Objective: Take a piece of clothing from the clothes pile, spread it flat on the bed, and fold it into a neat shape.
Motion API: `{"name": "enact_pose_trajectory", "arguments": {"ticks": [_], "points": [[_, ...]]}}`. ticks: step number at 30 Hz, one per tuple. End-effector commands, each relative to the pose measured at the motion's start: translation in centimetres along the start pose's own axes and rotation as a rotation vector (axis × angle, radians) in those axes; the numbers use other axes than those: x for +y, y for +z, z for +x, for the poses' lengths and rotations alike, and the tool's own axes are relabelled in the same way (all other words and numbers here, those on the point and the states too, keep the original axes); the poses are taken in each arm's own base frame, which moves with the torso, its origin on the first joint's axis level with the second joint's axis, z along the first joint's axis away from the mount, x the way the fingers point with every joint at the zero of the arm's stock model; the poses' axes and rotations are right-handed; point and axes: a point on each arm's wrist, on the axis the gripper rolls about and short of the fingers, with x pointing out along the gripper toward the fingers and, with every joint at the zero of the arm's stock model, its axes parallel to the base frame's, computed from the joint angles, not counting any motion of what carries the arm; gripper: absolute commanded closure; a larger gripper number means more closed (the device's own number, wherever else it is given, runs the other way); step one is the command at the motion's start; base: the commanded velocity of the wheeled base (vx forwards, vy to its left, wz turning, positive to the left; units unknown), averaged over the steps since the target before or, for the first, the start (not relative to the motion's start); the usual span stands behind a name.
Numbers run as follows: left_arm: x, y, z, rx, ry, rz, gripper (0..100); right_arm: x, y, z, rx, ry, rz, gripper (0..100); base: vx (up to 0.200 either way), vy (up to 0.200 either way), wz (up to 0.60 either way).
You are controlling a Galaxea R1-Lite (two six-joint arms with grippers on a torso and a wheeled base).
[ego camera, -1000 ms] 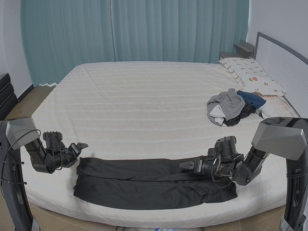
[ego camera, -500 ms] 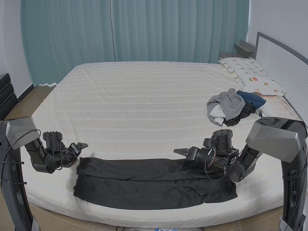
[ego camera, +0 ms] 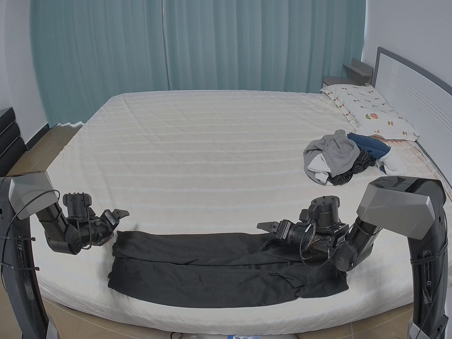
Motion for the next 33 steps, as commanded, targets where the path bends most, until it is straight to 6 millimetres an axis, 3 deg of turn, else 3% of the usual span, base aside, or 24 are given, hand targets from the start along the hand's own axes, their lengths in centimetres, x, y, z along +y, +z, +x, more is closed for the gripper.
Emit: {"name": "enact_pose_trajectory", "arguments": {"ticks": [1,6,9,19,25,33], "points": [[0.0,0.0,0.0,0.000,0.000,0.001,0,0.3,0.2,0.0,-0.001,0.000,-0.003,0,0.000,0.000,0.00],[0.0,0.0,0.0,0.000,0.000,0.001,0,1.0,1.2,0.4,-0.145,0.115,-0.024,0,0.000,0.000,0.00],[0.0,0.0,0.0,0.000,0.000,0.001,0,0.5,0.7,1.0,-0.207,0.158,-0.020,0,0.000,0.000,0.00],[0.0,0.0,0.0,-0.001,-0.001,0.001,0,0.4,0.6,0.6,-0.106,0.055,0.005,0,0.000,0.000,0.00],[0.0,0.0,0.0,0.000,0.000,0.001,0,0.3,1.8,-0.9,-0.137,0.042,0.012,0,0.000,0.000,0.00],[0.0,0.0,0.0,0.000,0.000,0.001,0,-1.5,4.1,-4.8,-0.195,-0.026,0.008,0,0.000,0.000,0.00]]}}
